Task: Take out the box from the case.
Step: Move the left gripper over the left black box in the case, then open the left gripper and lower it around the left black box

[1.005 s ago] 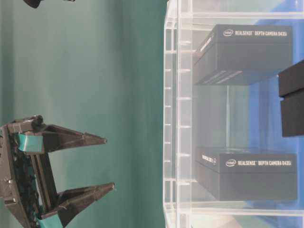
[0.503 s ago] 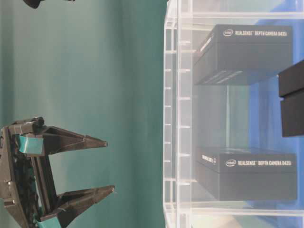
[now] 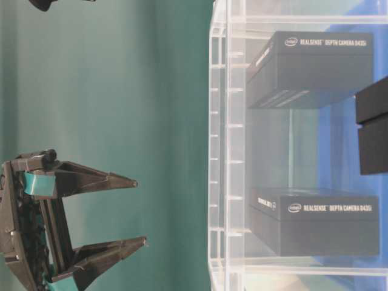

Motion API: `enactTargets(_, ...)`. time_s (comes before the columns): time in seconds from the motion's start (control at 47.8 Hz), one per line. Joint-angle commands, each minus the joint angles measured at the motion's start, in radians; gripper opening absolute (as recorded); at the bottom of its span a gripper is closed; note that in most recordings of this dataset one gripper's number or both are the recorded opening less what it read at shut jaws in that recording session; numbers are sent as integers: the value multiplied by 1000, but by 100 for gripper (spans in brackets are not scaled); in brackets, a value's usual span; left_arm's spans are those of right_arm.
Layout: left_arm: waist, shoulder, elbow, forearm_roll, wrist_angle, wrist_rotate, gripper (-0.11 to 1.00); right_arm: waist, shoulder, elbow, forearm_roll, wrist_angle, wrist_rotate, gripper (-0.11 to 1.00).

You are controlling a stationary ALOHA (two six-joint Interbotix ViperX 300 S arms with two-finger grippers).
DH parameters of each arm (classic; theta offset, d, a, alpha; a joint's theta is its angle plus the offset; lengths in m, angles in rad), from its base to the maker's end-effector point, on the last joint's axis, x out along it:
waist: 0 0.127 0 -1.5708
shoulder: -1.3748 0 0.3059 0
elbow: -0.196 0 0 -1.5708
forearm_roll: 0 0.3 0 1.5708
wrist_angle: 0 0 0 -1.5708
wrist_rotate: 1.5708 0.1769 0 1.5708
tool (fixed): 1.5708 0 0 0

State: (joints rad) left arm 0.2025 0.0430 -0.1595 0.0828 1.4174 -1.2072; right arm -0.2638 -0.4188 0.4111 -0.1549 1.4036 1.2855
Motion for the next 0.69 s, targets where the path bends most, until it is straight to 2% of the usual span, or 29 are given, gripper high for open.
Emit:
enactTargets(0.0,-2,-12,-14,3,-2,-3,91,0,-14,-9,-5,-5,-2,87)
enactTargets(0.293,-2,-12,34,3,-12,-34,91,-2,-14,-5,-9,-8,-3,87)
enactTargets(0.67,3,-12,123,3,-126,-60,91,-2,-14,15,-12,-31,-6,87)
